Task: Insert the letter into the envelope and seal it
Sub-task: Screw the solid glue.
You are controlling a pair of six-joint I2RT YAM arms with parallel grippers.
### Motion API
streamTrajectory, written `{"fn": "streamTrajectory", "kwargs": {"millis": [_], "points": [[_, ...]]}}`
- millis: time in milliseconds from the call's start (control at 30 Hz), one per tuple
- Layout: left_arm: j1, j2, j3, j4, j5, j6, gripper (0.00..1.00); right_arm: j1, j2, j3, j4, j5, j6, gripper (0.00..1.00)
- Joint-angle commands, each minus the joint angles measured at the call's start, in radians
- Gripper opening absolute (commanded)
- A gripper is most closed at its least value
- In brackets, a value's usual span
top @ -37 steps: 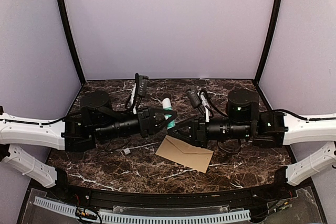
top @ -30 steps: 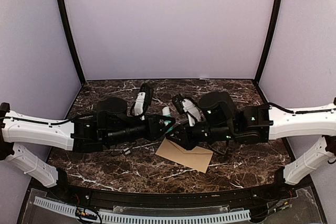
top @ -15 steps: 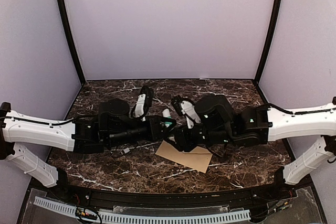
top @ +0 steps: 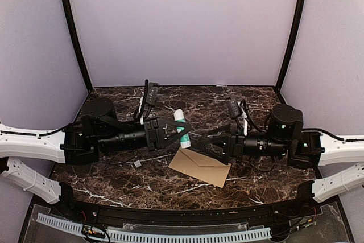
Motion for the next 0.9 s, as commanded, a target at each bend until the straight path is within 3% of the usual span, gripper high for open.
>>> {"fn": "streamTrajectory", "kwargs": {"millis": [0, 200, 500, 867], "points": [[0.003, -0.058, -0.032, 0.183, 0.155, 0.048, 0.0, -0.015, -0.003, -0.052, 0.256, -0.17, 0.042, 0.78], [0.003, -0.068, -0.05, 0.284, 0.249, 0.056, 0.0, 0.008, 0.067, -0.067, 0.464, -0.303, 0.074, 0.75], [0.003, -0.035, -0.042, 0.382, 0.361, 0.046, 0.0, 0.056, 0.143, 0.0, 0.524, -0.346, 0.054, 0.63], [0.003, -0.017, -0.043, 0.411, 0.385, 0.032, 0.0, 0.078, 0.211, 0.039, 0.59, -0.376, 0.068, 0.46]]}}
